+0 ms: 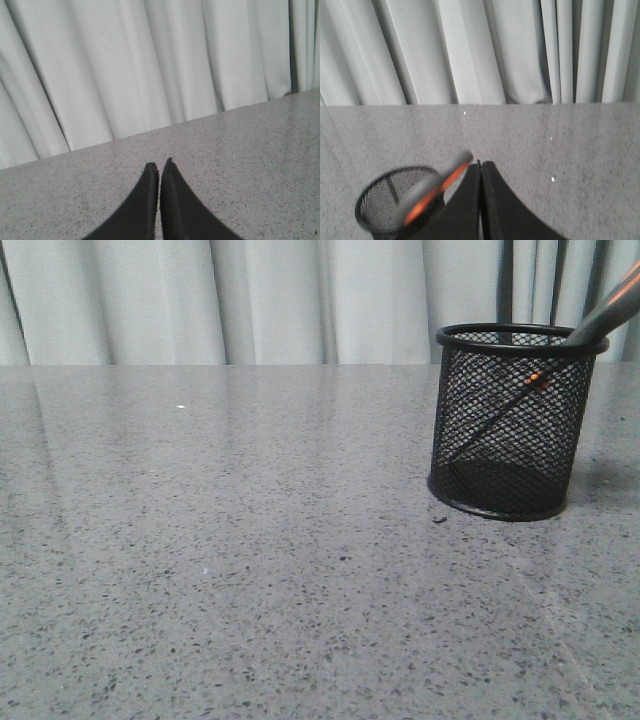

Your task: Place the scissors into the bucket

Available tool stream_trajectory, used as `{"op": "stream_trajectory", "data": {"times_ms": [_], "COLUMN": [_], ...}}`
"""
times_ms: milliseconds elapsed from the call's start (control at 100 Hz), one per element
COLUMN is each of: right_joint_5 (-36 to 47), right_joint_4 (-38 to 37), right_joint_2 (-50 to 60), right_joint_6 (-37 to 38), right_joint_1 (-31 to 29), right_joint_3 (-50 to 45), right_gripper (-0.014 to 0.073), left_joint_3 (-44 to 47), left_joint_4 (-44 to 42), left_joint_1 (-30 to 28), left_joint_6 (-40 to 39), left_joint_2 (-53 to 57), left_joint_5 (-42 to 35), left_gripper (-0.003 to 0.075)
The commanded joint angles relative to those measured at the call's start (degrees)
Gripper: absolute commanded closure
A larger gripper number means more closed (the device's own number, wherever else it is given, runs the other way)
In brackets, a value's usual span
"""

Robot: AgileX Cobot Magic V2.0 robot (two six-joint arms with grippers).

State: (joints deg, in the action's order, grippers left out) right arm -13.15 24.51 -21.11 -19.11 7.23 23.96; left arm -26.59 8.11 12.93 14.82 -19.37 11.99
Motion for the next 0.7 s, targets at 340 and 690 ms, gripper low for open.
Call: {"op": "stream_trajectory", "data": {"times_ms": [340,690], "right_joint_5": [9.31,9.06], "right_joint_4": [0.45,0.45], "right_joint_2": [10.25,10.25], "right_joint_6": [-0.72,-0.72], "right_joint_1": [0.03,0.03], "right_joint_3": [-8.14,-8.14], "right_gripper": [0.0662,0.0662], "left_joint_3": [11.42,11.42], "left_joint_4": [3.26,3.26], "left_joint_1": [-0.20,-0.20], "left_joint_6": [-0.58,-0.58], "left_joint_2": [15.15,15.15], "left_joint_5": [-9.21,-8.96], "left_gripper": [0.0741,0.0741]}}
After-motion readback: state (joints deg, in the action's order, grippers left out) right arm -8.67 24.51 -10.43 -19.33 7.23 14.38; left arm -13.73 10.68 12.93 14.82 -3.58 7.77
